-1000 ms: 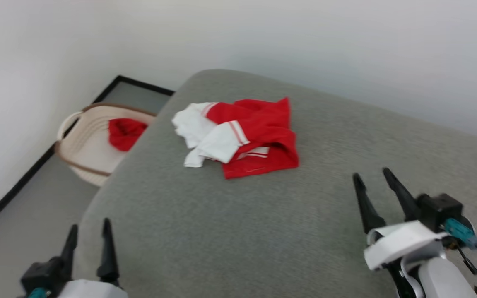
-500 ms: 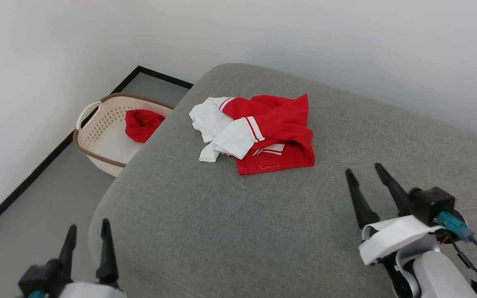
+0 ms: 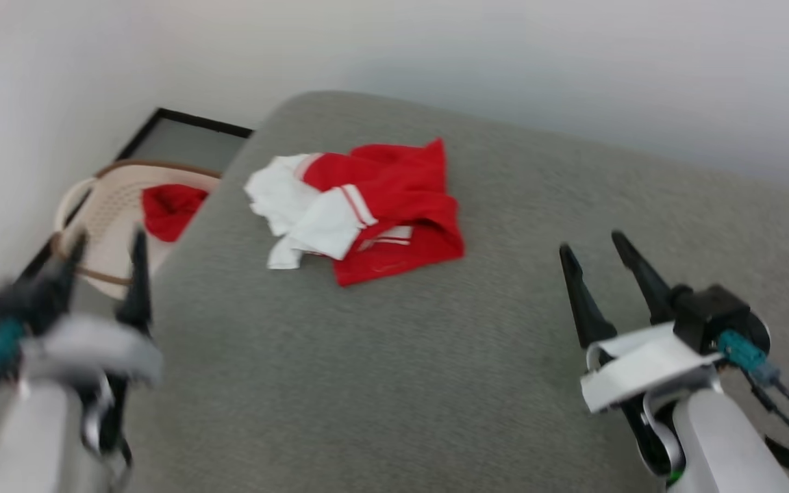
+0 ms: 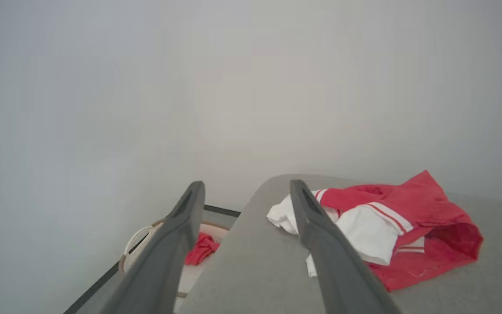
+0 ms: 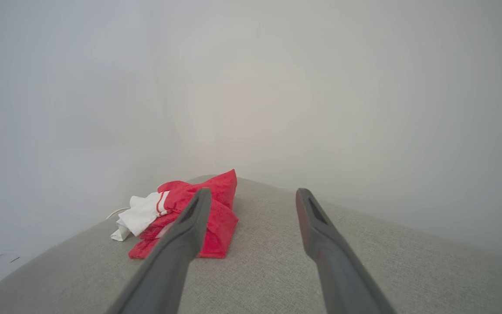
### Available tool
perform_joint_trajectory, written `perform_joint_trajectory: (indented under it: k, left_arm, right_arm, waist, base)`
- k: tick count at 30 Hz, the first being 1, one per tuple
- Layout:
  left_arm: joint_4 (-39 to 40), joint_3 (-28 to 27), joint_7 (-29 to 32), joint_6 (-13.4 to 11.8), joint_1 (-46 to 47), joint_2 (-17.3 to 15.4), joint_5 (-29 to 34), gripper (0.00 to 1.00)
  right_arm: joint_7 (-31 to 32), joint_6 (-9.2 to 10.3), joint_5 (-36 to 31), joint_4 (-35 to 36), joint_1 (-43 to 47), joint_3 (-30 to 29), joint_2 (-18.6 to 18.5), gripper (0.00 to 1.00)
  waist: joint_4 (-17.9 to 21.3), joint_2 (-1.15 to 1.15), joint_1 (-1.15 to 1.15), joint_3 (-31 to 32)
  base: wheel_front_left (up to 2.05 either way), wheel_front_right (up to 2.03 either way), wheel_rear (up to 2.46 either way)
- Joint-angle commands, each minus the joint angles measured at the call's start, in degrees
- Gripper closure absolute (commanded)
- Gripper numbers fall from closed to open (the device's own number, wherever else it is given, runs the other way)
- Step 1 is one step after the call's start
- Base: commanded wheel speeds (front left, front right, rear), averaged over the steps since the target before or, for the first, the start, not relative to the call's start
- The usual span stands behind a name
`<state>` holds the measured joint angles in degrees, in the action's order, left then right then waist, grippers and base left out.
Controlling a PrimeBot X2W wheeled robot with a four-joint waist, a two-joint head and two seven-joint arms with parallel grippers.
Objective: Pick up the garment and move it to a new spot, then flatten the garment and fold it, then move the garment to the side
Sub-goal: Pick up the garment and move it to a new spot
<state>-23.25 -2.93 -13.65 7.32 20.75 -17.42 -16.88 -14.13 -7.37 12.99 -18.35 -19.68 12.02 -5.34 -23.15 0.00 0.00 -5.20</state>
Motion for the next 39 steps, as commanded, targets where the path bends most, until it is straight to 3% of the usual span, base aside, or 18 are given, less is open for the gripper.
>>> perform_joint_trajectory:
  k: [1,7,9,14,18,24,28,39]
  left_arm:
    - [-1.64,2.19,0.02,0.19,4.08,-1.32,-1.56,0.00]
    - [-9.06,12.95,2.30,0.19,16.39,-10.28,-9.37,0.00]
    - [-9.74,15.27,3.21,0.19,17.69,-11.64,-12.23,0.00]
    - [-11.76,27.25,13.13,0.19,21.24,-19.07,-25.50,0.00]
    - [-13.14,34.07,19.75,0.10,23.46,-25.18,-32.05,0.00]
    - [-15.89,41.64,25.51,0.09,27.31,-31.14,-35.59,0.00]
    - [-18.68,45.73,27.35,0.09,28.83,-33.21,-37.23,0.00]
    - [-23.97,53.31,33.90,-0.13,26.72,-30.01,-46.48,0.03]
  right_arm:
    - [-0.13,-0.22,-0.77,0.42,-1.96,0.29,0.16,0.00]
    - [-0.62,-0.22,-0.83,0.00,-5.30,1.16,1.45,0.00]
    - [-0.77,-0.22,-0.64,-0.13,-5.75,1.65,1.67,0.00]
    - [-1.06,-0.22,0.24,-0.78,-5.98,2.32,2.24,0.00]
    - [-1.09,-0.22,0.45,0.20,-6.85,2.26,2.39,0.00]
    - [-1.11,-0.22,-0.03,2.62,-7.51,2.25,2.50,0.00]
    - [-1.11,-0.22,0.60,3.78,-8.00,2.44,2.49,0.00]
    - [-1.12,-0.22,-0.21,6.54,-8.13,1.93,2.50,0.00]
  waist:
    - [10.38,0.00,0.00,-9.84]
    - [17.61,0.00,0.00,-13.64]
    - [18.83,0.00,0.00,-14.02]
    - [23.89,0.00,0.00,-14.15]
    - [27.40,0.00,0.00,-15.63]
    - [31.32,0.00,0.00,-20.54]
    - [33.41,0.00,0.00,-23.25]
    - [35.01,0.00,0.00,-25.60]
  base:
    - [0.00,0.00,0.00]
    - [0.00,0.00,0.00]
    - [0.00,0.00,0.00]
    - [0.00,0.00,0.00]
    - [0.00,0.00,0.00]
    - [0.00,0.00,0.00]
    - [0.00,0.00,0.00]
    - [0.00,0.00,0.00]
